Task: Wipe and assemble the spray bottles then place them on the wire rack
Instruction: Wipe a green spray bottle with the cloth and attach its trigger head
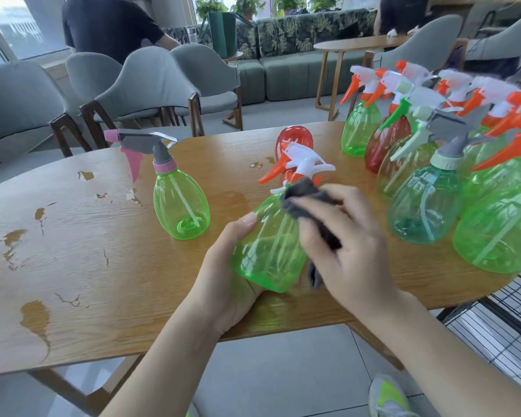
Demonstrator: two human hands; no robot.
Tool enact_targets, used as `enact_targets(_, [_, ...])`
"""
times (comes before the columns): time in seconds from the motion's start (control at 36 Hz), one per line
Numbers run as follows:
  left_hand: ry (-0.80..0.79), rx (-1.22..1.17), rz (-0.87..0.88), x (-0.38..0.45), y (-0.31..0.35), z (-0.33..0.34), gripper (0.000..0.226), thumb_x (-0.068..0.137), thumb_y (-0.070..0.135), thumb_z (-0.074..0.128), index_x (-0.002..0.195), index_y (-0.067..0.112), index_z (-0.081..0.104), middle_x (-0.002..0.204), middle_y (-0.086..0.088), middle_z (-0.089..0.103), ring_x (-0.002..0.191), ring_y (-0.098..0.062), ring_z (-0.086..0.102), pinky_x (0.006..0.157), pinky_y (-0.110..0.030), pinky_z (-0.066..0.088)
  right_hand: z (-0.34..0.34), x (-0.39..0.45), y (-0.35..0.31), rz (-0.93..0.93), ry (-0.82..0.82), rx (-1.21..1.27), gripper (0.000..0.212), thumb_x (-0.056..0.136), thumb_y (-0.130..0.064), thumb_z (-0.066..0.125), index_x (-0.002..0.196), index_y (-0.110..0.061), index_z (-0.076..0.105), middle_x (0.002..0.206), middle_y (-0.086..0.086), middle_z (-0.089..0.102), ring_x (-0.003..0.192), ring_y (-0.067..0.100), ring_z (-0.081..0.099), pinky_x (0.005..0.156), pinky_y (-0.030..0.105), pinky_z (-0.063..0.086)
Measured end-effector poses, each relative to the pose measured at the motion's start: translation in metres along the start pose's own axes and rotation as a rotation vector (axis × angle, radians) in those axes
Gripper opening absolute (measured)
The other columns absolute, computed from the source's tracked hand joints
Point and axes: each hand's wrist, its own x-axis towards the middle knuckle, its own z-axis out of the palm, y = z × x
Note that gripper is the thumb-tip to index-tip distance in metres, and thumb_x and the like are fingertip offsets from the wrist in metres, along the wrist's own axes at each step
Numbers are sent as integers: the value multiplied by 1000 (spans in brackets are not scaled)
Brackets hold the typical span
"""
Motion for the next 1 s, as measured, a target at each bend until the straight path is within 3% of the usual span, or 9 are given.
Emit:
enact_targets(0.08, [2, 5, -18, -1, -3, -1, 49, 94, 41, 54, 132, 12, 66, 112, -17, 65, 96, -32, 63, 79, -45, 53, -3, 5, 4, 118, 22, 39, 24, 101, -7, 61, 121, -2, 72, 115, 14, 62, 107, 12, 60, 95, 17, 44])
enact_targets(0.17, [-8, -7, -9, -2, -3, 0, 50, 94, 42, 57, 135, 13, 65, 118, -16, 65, 101, -31, 64, 81, -45, 55, -2, 2, -1, 120, 13, 94, 23, 100, -8, 61, 120, -4, 73, 114, 13, 62, 106, 14, 62, 92, 21, 47])
enact_targets(0.25, [-4, 15, 13, -3, -2, 0, 62, 94, 45, 64, 145, 10, 56, 136, -20, 61, 118, -36, 63, 95, -50, 53, -1, -3, -7, 70, -9, 132, 22, 99, -7, 62, 118, -4, 73, 114, 14, 62, 104, 15, 62, 90, 24, 49])
enact_targets(0.36, [73, 75, 21, 0, -3, -1, 74, 91, 41, 70, 152, 8, 45, 153, -34, 42, 142, -57, 38, 113, -72, 31, -2, -3, -6, 32, -31, 116, 24, 98, -8, 61, 118, -4, 73, 114, 13, 60, 100, 11, 60, 87, 21, 49])
enact_targets(0.53, [84, 97, 26, 0, -6, -1, 63, 94, 43, 66, 146, 9, 54, 148, -32, 51, 135, -51, 51, 111, -67, 38, -3, -1, -5, 138, -6, 126, 23, 100, -11, 61, 119, -9, 73, 114, 9, 61, 102, 12, 62, 89, 22, 48])
enact_targets(0.64, [49, 32, 23, -1, -4, 2, 54, 101, 40, 53, 138, 0, 59, 130, -26, 64, 115, -36, 65, 96, -47, 56, 0, -10, -16, -3, -37, 99, 20, 95, -9, 64, 108, -6, 79, 108, 15, 63, 93, 26, 65, 84, 31, 53])
enact_targets(0.78, [56, -55, -54, -1, -1, 0, 53, 99, 49, 53, 122, 2, 55, 96, -17, 63, 90, -29, 66, 81, -34, 57, 10, -25, -27, -182, -105, 83, 17, 91, -10, 69, 102, -9, 82, 105, 10, 64, 86, 30, 59, 82, 34, 52])
enact_targets(0.92, [51, -63, -94, -4, 1, 1, 60, 100, 52, 49, 125, 0, 62, 108, -22, 63, 100, -32, 67, 88, -36, 59, 14, -24, -23, -255, -85, 23, 17, 92, -12, 69, 103, -13, 83, 110, 4, 61, 92, 25, 54, 80, 41, 52])
enact_targets(1.0, [46, -76, -54, -3, 1, 2, 56, 101, 47, 46, 112, -2, 71, 110, -22, 69, 104, -33, 70, 91, -40, 61, 10, -16, -18, -220, -56, 20, 19, 97, -14, 65, 107, -12, 81, 113, 2, 56, 94, 24, 55, 85, 38, 53])
